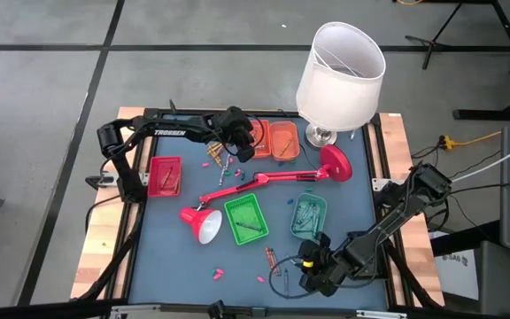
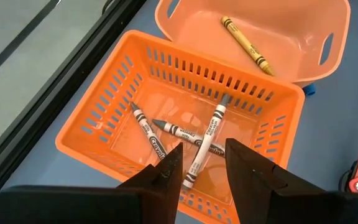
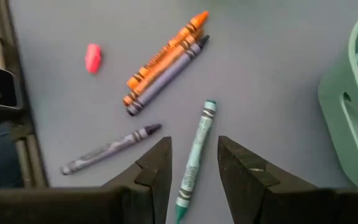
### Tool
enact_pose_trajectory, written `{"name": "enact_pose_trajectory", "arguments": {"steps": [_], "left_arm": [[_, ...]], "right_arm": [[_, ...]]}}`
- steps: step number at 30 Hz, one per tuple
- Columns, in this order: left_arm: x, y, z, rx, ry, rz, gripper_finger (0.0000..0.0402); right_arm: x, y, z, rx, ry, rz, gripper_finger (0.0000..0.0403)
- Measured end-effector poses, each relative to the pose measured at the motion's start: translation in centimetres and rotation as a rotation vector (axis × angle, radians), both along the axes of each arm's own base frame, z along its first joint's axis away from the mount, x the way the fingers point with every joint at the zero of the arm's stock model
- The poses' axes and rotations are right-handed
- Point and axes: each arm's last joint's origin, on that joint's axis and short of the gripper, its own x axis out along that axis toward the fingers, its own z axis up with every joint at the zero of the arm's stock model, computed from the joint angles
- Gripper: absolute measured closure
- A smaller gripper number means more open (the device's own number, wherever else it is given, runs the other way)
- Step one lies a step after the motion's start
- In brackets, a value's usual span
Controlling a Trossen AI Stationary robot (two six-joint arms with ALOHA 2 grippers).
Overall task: Sort crayons
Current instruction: Put the green crayon into the light green bin
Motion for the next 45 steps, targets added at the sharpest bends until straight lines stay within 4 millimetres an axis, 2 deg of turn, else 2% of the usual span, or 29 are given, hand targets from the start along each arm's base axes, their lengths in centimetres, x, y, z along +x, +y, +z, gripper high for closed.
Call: {"name": "enact_pose_trajectory", "arguments": {"steps": [2,8,12,28,40,45], "left_arm": [[0.0,0.0,0.0,0.000,0.000,0.000,0.0298],[0.0,0.0,0.0,0.000,0.001,-0.001,0.0298],[0.0,0.0,0.0,0.000,0.000,-0.001,0.0298],[0.0,0.0,0.0,-0.002,-0.001,-0.004,0.0298],[0.0,-0.1,0.1,0.029,0.014,-0.042,0.0298],[-0.1,-0.2,0.6,0.019,-0.002,-0.059,0.0298]], "right_arm": [[0.1,0.1,-0.5,-0.007,0.011,0.004,0.0276],[0.9,1.1,-3.8,-0.026,0.047,0.063,0.0276],[1.0,1.2,-4.7,-0.043,0.058,0.056,0.0276],[0.9,1.0,-5.1,-0.067,0.079,0.050,0.0280],[0.8,0.9,-5.2,-0.082,0.094,0.047,0.0388],[0.8,0.9,-5.0,-0.054,0.089,0.012,0.0388]]}}
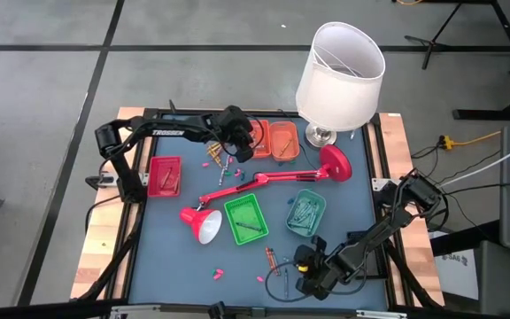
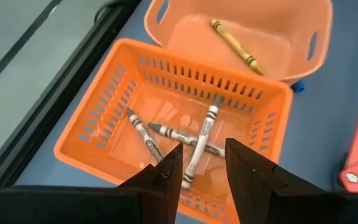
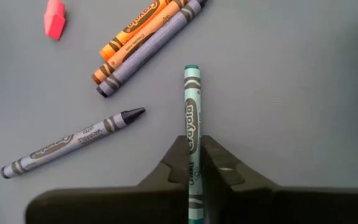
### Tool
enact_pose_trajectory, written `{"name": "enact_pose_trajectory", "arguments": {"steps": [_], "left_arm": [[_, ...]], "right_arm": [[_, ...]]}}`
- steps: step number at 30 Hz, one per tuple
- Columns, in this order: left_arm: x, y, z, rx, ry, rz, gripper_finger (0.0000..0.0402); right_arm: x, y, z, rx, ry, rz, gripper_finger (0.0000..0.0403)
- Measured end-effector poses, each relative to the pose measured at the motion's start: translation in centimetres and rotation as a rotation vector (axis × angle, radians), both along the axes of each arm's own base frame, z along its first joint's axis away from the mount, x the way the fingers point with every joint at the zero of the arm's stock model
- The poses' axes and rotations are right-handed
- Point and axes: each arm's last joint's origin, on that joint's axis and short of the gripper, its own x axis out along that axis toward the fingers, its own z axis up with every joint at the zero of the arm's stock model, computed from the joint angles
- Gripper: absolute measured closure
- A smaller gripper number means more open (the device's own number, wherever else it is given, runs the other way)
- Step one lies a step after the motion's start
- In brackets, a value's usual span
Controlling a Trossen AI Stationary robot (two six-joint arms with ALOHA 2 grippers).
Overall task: Sort crayons
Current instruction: Put the green crayon into the light green bin
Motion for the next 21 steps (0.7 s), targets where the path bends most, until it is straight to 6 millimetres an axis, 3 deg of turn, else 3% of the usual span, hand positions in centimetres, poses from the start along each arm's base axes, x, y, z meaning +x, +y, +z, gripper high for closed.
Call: {"name": "enact_pose_trajectory", "arguments": {"steps": [5,14,21], "left_arm": [[-0.4,-0.3,1.5,-0.003,-0.043,-0.023,0.0298],[-1.4,-2.2,5.3,-0.071,-0.180,-0.178,0.0298],[-3.9,-4.2,8.4,-0.005,-0.146,-0.230,0.0298]], "right_arm": [[0.0,-0.1,0.9,0.020,-0.023,-0.009,0.0377],[-0.7,-1.0,3.9,-0.005,-0.069,-0.019,0.0396],[-1.6,-2.0,7.1,-0.039,-0.126,0.005,0.0385]]}}
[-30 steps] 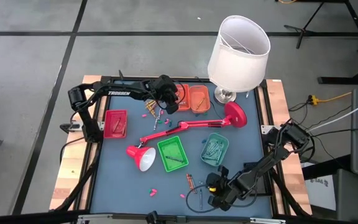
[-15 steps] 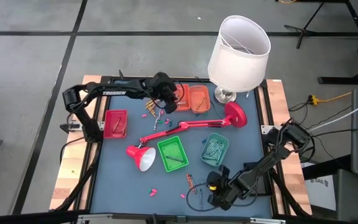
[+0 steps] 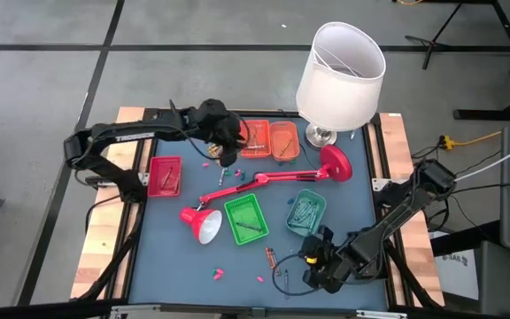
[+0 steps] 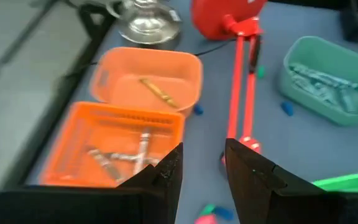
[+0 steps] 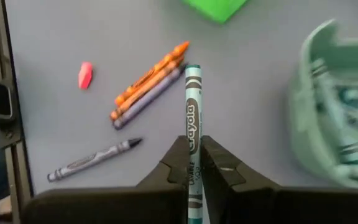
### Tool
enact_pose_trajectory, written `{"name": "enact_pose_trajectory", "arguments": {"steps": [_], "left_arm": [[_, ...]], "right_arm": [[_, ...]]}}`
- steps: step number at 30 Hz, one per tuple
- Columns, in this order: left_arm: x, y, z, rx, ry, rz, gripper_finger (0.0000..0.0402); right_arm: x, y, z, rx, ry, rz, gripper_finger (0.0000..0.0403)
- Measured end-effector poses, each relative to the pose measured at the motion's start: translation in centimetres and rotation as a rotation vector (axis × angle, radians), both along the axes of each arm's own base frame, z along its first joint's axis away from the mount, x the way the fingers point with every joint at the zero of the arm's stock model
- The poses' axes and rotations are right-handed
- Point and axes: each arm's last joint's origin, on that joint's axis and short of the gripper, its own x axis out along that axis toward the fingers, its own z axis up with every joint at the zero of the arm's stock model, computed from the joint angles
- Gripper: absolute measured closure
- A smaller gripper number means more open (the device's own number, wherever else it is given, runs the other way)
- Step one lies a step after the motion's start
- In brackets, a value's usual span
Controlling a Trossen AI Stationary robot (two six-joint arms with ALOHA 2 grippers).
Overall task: Sort crayons
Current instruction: Put the green crayon into the light green bin
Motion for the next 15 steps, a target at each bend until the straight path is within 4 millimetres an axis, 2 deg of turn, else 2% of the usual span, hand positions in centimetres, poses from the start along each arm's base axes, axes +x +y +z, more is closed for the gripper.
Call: {"name": "enact_pose_trajectory", "arguments": {"steps": [7,15], "left_arm": [[-3.2,-0.5,2.2,0.091,0.065,0.117,0.0298],[-5.5,0.2,1.0,-0.028,0.256,0.215,0.0298]], "right_arm": [[-0.7,-2.1,2.1,-0.181,-0.092,-0.087,0.0387],[0.6,-6.0,1.9,-0.257,0.047,-0.190,0.0385]]}}
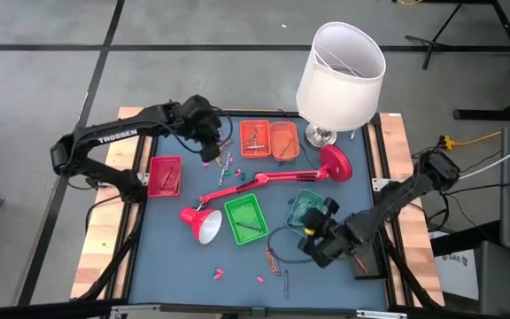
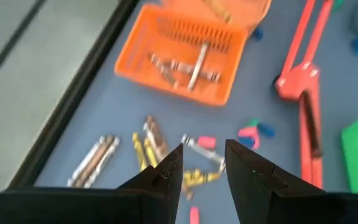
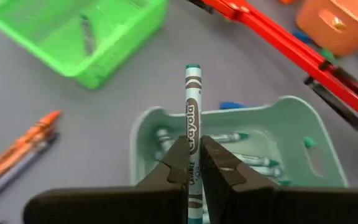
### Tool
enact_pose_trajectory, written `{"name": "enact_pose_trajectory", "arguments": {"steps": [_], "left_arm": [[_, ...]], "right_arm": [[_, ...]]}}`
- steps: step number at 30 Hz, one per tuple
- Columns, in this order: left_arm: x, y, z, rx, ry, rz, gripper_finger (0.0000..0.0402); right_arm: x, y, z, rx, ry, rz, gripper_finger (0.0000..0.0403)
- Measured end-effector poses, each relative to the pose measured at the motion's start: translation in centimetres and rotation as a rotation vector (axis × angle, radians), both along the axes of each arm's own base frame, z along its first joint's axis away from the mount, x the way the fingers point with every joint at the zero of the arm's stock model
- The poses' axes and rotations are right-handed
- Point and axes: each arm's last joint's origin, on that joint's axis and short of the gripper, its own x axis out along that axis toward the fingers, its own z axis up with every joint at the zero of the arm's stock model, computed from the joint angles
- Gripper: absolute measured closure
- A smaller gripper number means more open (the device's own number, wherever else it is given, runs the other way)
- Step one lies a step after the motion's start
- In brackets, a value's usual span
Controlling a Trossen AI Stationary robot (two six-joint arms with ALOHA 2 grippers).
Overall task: Sort crayons
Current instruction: Put the green crayon into the light green bin
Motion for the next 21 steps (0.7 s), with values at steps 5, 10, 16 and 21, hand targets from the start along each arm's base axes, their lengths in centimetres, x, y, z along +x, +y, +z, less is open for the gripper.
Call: {"name": "enact_pose_trajectory", "arguments": {"steps": [5,10,16,21], "left_arm": [[-0.7,0.9,-0.9,-0.041,0.073,0.045,0.0298],[-1.1,2.2,-1.4,-0.049,0.100,0.081,0.0298],[-1.5,3.7,-2.1,-0.051,0.126,0.109,0.0298],[-1.3,5.2,-3.0,-0.059,0.129,0.123,0.0298]], "right_arm": [[0.7,-1.7,-0.2,0.040,0.107,0.004,0.0384],[1.2,-2.5,-0.4,0.114,0.176,0.028,0.0384],[1.3,-2.7,-0.4,0.119,0.179,0.020,0.0384],[1.3,-2.7,-0.4,0.130,0.185,0.024,0.0369]]}}
